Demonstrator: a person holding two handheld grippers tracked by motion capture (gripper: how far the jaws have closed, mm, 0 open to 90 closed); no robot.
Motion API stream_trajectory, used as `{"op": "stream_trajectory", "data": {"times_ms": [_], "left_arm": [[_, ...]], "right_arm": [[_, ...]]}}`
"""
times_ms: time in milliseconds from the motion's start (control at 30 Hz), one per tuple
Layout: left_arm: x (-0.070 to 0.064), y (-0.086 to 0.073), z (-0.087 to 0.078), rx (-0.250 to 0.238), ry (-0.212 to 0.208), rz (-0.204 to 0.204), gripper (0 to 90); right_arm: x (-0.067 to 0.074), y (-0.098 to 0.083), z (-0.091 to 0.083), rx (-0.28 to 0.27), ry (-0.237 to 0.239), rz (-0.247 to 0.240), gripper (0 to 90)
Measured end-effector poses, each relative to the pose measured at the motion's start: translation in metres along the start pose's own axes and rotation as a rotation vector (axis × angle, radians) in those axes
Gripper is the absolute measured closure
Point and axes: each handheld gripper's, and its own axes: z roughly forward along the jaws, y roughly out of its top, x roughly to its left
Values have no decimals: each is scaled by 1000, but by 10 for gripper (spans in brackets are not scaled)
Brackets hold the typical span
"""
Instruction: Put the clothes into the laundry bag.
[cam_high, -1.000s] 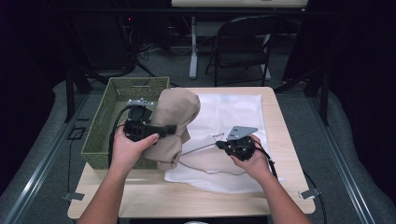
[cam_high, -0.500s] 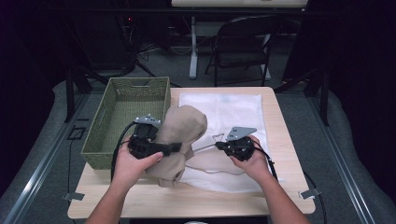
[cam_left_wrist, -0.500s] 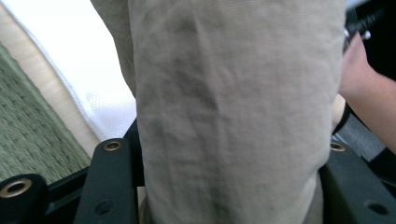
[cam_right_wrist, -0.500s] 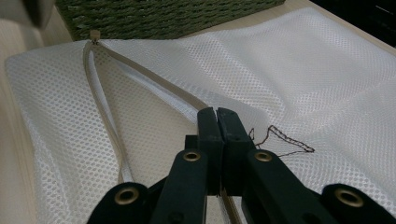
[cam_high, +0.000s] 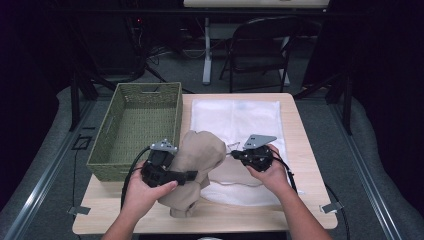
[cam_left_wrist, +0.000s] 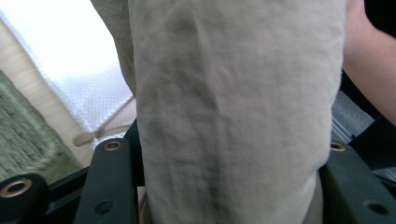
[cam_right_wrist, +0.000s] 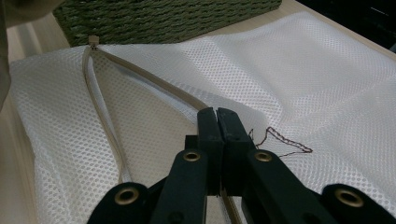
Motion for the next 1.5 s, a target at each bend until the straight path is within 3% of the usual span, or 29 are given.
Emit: {"op": "stream_trajectory", "data": {"times_ms": [167, 867, 1167, 1500], "left_arm": [[-3, -6, 11, 27, -20, 9, 466], [2, -30, 40, 101, -52, -42, 467], [4, -31, 46, 117, -56, -49, 467], [-1, -28, 59, 157, -74, -30, 468]], "right_arm": [[2, 1, 0, -6, -3, 3, 889], [3, 9, -9, -50, -5, 18, 889], [7, 18, -15, -82, -24, 11, 890], [8, 21, -18, -102, -33, 15, 890]]}}
